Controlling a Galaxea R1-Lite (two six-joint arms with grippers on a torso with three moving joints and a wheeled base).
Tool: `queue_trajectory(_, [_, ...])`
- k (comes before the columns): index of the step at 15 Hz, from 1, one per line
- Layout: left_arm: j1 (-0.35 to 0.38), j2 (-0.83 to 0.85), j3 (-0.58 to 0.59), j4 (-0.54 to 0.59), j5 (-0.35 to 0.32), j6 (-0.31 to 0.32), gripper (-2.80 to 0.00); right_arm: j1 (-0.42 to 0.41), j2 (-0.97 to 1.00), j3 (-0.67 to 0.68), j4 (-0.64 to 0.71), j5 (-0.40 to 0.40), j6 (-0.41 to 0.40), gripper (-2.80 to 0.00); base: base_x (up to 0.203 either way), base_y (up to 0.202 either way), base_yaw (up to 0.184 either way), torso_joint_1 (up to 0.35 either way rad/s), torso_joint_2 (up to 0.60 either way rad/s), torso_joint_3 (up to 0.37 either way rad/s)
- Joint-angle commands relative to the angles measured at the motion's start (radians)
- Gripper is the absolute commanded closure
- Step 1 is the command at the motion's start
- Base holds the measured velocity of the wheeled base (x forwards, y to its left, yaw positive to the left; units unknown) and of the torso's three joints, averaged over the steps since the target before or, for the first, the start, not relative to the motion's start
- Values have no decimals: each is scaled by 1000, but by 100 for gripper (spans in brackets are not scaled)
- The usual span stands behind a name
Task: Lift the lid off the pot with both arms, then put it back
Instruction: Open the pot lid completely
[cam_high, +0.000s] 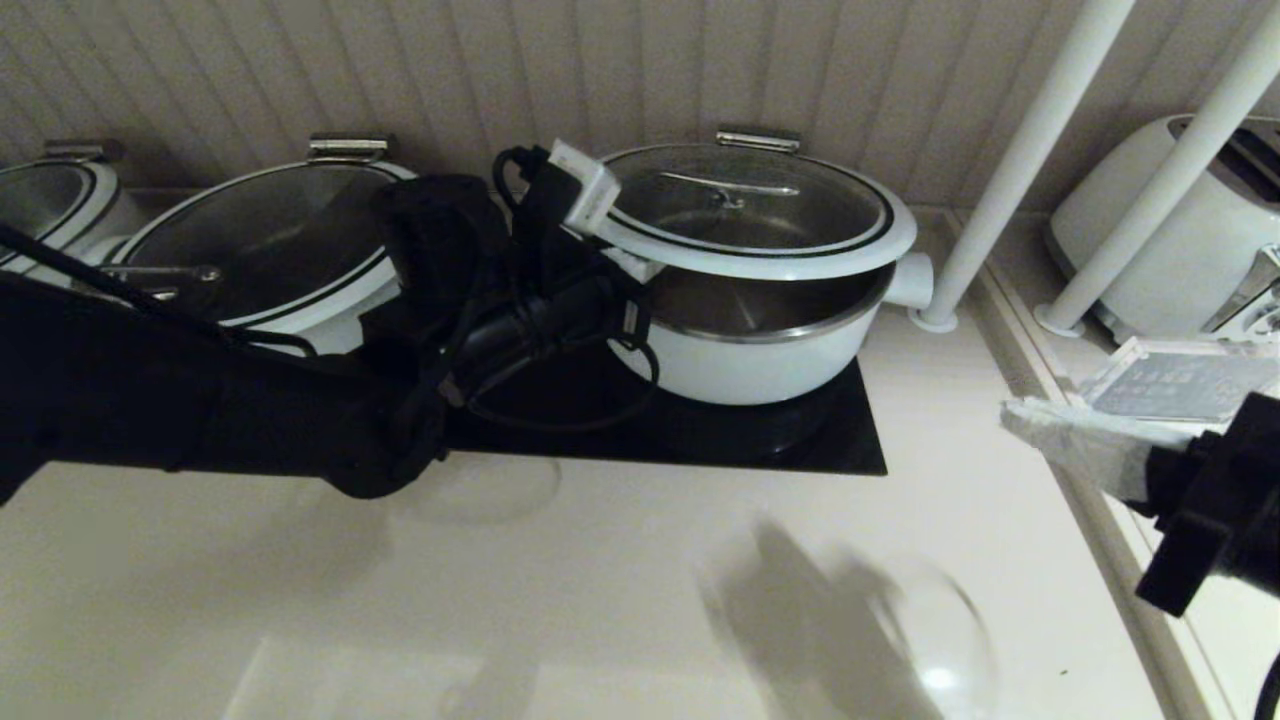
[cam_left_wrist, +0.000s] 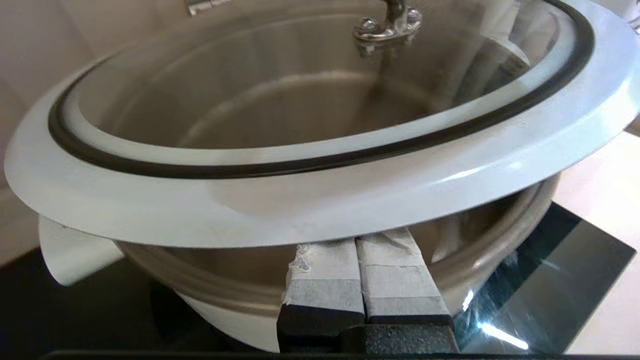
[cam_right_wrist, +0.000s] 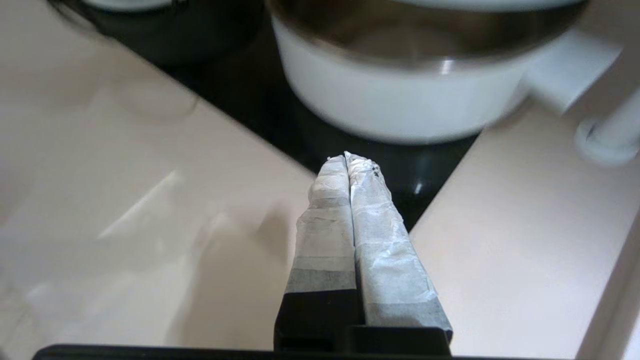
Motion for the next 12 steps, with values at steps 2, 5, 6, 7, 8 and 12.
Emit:
queue_trajectory(2, [11, 5, -15, -8, 0, 2, 0, 1, 2, 30, -4, 1, 11, 0, 0, 0, 0, 0, 0, 0])
queue_trajectory(5, [11, 5, -15, -8, 0, 2, 0, 2, 100, 26, -65, 1, 31, 0, 0, 0, 0, 0, 0, 0])
queue_trajectory(6, [13, 6, -15, -10, 0, 2, 0, 2, 148, 26, -112, 1, 30, 0, 0, 0, 0, 0, 0, 0])
queue_trajectory(7, [17, 8, -15, -10, 0, 2, 0, 2, 192, 26, -162, 1, 27, 0, 0, 0, 0, 0, 0, 0])
queue_trajectory(8, [17, 8, -15, -10, 0, 2, 0, 2, 227, 21, -201, 3, 23, 0, 0, 0, 0, 0, 0, 0])
queue_trajectory(12, [17, 8, -13, -13, 0, 2, 0, 2, 304, -35, -217, 4, 22, 0, 0, 0, 0, 0, 0, 0])
